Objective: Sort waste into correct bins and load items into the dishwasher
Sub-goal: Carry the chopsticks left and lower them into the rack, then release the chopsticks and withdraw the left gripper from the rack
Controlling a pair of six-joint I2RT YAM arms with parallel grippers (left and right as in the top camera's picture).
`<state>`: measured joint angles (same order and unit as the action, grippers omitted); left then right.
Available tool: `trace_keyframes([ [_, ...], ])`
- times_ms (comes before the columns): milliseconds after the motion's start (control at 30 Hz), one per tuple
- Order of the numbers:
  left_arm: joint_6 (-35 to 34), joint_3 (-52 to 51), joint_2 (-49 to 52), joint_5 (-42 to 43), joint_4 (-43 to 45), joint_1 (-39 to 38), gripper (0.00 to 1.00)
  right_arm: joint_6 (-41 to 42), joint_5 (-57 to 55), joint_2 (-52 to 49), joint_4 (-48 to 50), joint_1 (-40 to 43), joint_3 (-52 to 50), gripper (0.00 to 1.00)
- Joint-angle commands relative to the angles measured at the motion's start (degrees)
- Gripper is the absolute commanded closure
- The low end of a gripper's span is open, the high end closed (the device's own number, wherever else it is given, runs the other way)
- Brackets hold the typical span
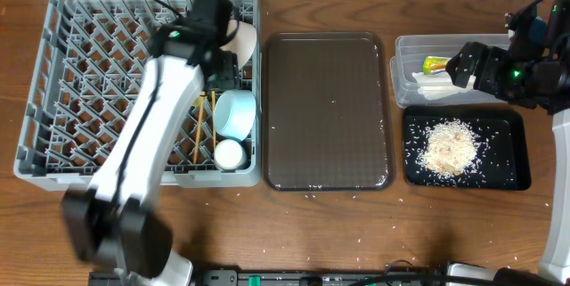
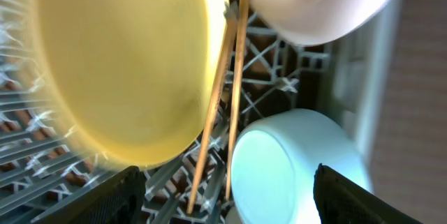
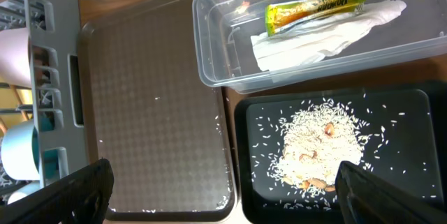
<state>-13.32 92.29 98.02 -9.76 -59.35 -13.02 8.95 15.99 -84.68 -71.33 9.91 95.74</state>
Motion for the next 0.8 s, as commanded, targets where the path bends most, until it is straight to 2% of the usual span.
trace_keyframes([
  [0, -1.31, 0.35, -10.64, 3.3, -1.53, 0.09, 0.21, 0.2, -0.13, 0.04, -0.09, 0.24, 0.52, 0.01],
  [133, -1.36, 0.35, -19.1, 7.91, -3.23, 0.09, 0.17, 0.2, -0.13, 0.04, -0.09, 0.24, 0.52, 0.01],
  [300, -4.13, 0.35, -26.34, 8.33, -5.27, 0.09, 0.16, 0.2, -0.13, 0.04, -0.09, 0.24, 0.52, 0.01],
  [367, -4.13, 0.35, -28.63, 8.33, -5.31, 0.09, 0.09, 0.22, -0.13, 0.04, -0.09, 0.24, 0.52, 0.01],
  [767, -3.87, 0.35, -32.98, 6.82, -9.92, 0.11, 0.07, 0.2, -0.13, 0.04, -0.09, 0.24, 0.52, 0.01],
])
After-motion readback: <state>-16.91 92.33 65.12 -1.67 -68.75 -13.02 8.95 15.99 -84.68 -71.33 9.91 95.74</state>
